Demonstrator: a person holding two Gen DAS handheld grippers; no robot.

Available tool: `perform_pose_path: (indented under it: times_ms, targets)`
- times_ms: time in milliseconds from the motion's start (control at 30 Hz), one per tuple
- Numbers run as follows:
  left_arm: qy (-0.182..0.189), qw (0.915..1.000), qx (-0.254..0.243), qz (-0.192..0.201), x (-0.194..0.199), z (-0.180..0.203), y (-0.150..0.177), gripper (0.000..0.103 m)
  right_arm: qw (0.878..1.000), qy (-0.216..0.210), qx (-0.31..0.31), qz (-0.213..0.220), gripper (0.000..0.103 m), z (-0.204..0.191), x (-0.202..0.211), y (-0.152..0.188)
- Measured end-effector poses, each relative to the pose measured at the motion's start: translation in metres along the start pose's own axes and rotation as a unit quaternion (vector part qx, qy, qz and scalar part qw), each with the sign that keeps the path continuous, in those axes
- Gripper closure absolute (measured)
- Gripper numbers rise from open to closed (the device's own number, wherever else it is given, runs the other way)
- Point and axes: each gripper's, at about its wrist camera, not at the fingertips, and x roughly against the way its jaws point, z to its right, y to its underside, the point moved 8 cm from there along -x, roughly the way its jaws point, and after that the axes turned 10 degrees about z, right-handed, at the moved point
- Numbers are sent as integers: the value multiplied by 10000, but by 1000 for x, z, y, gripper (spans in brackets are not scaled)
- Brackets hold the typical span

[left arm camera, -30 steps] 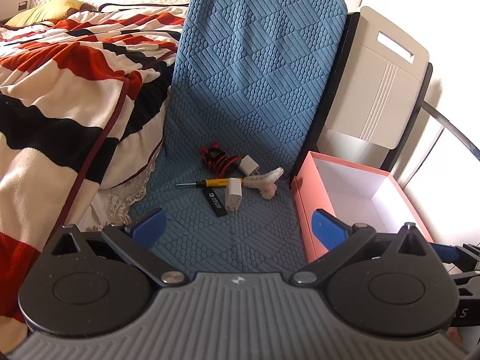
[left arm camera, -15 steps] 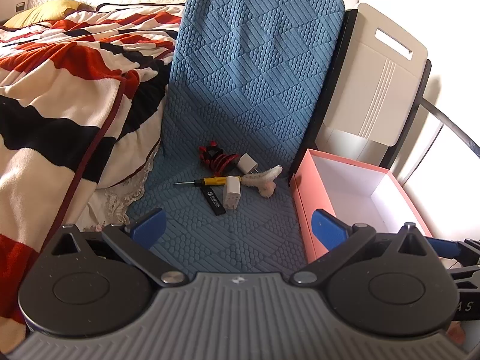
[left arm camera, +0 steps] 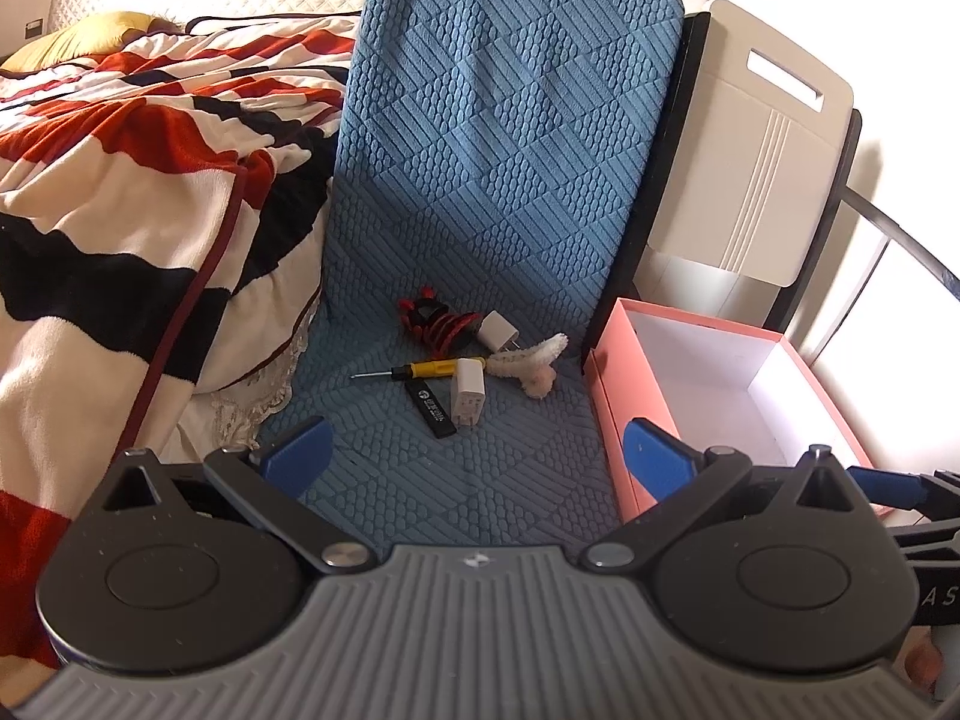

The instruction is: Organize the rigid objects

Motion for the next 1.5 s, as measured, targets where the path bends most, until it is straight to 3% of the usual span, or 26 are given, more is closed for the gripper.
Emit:
perform_pose_path:
  times_ms: [567, 700, 800, 1067, 1167, 1300, 1367, 1500]
  targets:
    - [204, 9997, -129, 44, -27, 14, -9, 0, 9994, 184, -125, 278, 0, 30, -10, -29]
    - [282, 9995, -127, 81, -42, 17, -9, 0, 9991, 181, -82, 378, 0, 34, -18, -37]
    - [348, 9990, -265, 101, -58, 23, -12, 0, 9975, 441, -17, 558, 0, 43, -23, -47]
    - [367, 9990, -155, 198, -96, 19, -30, 0, 9981, 281, -227, 498, 3, 48, -56, -64]
    - [303, 9992, -132, 241, -110, 14, -34, 0, 9985, 222, -270, 415, 9, 45, -71, -66]
    - [300, 9993, -76, 206, -134, 8, -34, 0, 9992, 184, -175, 316, 32, 40, -91, -67]
    - [312, 9994, -4, 172, -148, 4, -33, 0, 9994, 120, -111, 313, 32, 37, -101, -67]
    - [355, 9992, 142, 140, -172, -4, -29, 0, 9997, 45, -107, 222, 43, 32, -122, -65]
